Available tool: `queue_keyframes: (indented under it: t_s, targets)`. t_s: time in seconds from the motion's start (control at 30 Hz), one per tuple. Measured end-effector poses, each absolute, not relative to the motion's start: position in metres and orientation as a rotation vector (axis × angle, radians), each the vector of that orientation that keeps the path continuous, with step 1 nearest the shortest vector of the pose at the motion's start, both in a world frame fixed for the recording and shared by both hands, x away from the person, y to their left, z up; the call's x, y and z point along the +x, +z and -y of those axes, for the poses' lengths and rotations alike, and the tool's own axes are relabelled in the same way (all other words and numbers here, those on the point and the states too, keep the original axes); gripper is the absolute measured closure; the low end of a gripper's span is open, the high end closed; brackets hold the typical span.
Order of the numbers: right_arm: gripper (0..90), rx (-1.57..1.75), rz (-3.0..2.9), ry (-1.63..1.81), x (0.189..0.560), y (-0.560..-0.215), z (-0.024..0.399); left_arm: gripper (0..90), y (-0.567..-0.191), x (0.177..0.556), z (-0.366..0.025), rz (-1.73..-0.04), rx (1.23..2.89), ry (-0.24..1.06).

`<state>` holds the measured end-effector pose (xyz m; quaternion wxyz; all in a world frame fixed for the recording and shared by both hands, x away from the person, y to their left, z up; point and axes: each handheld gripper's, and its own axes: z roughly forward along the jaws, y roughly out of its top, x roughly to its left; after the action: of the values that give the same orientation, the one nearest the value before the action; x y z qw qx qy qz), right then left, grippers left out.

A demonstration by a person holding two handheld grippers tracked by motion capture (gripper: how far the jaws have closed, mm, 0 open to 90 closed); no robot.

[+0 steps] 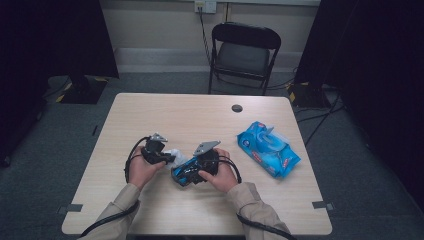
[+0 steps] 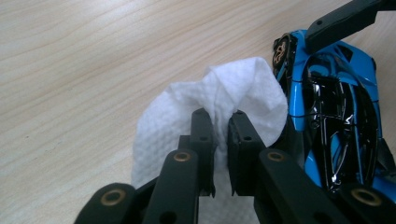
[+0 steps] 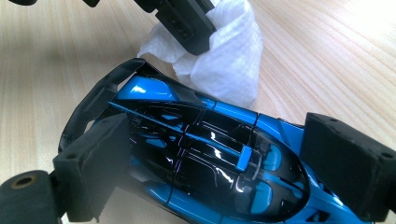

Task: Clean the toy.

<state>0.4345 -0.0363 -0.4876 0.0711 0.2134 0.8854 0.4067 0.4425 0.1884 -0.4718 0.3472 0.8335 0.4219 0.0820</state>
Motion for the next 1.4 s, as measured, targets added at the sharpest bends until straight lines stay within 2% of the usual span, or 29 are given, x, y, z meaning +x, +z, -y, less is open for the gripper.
queue_keyframes:
  t_s: [0.1,0.13,0.23,0.27,0.33,0.37,0.5,0.83,1.03,1.13,1.17,1.23,1.3,1.4]
  targets:
    - [8.0,0.642,-2.663,1.222,0.434,-0.487,0.036,76.4,-0.470,0.441,-0.188,-1.079,2.162,0.220]
    - [8.0,0.642,-2.662,1.222,0.434,-0.488,0.036,70.3,-0.469,0.440,-0.188,-1.069,2.167,0.229]
    - [8.0,0.642,-2.662,1.223,0.434,-0.488,0.036,68.0,-0.465,0.438,-0.189,-1.073,2.156,0.238]
    - [8.0,0.644,-2.664,1.221,0.434,-0.487,0.036,62.3,-0.462,0.437,-0.190,-1.074,2.134,0.232]
    - [8.0,0.643,-2.664,1.220,0.434,-0.487,0.036,61.8,-0.460,0.436,-0.191,-1.070,2.139,0.240]
    - [8.0,0.644,-2.667,1.216,0.435,-0.487,0.036,57.2,-0.458,0.436,-0.192,-1.074,2.130,0.245]
    - [8.0,0.644,-2.667,1.214,0.435,-0.487,0.036,54.7,-0.454,0.435,-0.196,-1.097,2.086,0.274]
    - [8.0,0.644,-2.667,1.213,0.435,-0.487,0.036,59.8,-0.468,0.446,-0.205,-1.206,2.050,0.255]
    - [8.0,0.644,-2.668,1.212,0.435,-0.487,0.036,62.2,-0.482,0.449,-0.195,-1.194,2.095,0.230]
    - [8.0,0.644,-2.667,1.213,0.435,-0.487,0.036,71.3,-0.487,0.449,-0.190,-1.174,2.136,0.238]
    - [8.0,0.644,-2.667,1.213,0.435,-0.487,0.036,71.3,-0.487,0.450,-0.189,-1.177,2.131,0.222]
    - [8.0,0.645,-2.666,1.218,0.435,-0.487,0.036,78.8,-0.486,0.452,-0.186,-1.174,2.150,0.202]
    - [8.0,0.644,-2.668,1.214,0.435,-0.487,0.036,83.3,-0.483,0.456,-0.178,-1.150,2.192,0.230]
    - [8.0,0.644,-2.668,1.214,0.435,-0.487,0.035,84.1,-0.483,0.460,-0.171,-1.126,2.210,0.232]
